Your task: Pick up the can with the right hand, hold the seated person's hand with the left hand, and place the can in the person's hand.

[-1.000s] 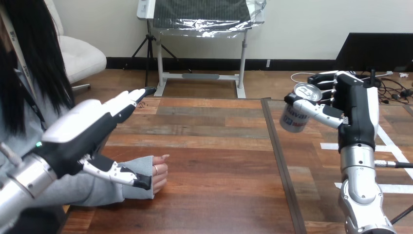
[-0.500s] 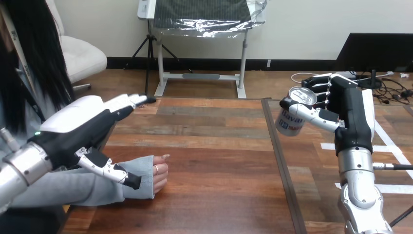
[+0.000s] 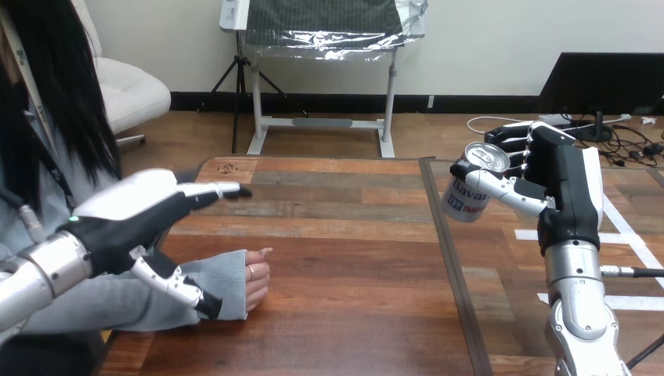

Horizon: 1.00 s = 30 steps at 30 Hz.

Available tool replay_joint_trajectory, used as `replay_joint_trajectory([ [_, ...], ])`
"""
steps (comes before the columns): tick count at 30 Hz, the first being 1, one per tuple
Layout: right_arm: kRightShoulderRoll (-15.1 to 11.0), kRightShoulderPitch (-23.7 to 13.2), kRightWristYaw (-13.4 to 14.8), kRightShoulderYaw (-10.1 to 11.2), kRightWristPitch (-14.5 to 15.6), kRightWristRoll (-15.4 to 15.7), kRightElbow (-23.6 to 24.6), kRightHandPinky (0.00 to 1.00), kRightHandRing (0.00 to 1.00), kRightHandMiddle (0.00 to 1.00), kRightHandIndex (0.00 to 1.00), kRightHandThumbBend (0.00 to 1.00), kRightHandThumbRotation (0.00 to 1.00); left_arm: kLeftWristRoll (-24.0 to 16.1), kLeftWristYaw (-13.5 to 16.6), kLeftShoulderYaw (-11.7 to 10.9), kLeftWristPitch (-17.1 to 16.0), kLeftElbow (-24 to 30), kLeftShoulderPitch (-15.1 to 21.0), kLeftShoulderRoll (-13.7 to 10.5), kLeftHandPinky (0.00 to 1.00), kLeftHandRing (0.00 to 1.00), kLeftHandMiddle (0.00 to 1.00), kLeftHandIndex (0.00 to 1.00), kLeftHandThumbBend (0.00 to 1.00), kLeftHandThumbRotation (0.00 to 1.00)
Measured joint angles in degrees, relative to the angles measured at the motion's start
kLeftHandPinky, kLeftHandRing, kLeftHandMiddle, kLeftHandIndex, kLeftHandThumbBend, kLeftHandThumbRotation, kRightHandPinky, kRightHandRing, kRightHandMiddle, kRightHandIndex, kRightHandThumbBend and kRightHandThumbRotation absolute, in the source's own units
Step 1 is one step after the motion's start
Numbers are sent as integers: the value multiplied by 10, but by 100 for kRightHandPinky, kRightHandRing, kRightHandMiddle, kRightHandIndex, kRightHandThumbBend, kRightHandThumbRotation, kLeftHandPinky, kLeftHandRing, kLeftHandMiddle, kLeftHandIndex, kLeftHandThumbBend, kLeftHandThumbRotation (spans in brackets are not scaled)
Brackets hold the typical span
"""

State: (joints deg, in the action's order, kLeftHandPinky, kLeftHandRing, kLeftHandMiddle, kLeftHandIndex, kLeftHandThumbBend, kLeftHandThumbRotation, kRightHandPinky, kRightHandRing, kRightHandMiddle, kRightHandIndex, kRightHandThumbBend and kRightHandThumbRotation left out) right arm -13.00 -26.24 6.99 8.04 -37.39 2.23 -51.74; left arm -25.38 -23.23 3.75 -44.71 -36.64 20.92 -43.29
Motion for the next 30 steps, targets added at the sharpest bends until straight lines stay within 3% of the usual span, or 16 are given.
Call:
replay_joint_trajectory([
  [30, 3, 26, -19, -3, 4, -5, 66, 32, 38, 45, 46, 70, 0, -54, 10, 70, 13, -100, 50, -1, 79, 84, 84, 83, 100, 17],
])
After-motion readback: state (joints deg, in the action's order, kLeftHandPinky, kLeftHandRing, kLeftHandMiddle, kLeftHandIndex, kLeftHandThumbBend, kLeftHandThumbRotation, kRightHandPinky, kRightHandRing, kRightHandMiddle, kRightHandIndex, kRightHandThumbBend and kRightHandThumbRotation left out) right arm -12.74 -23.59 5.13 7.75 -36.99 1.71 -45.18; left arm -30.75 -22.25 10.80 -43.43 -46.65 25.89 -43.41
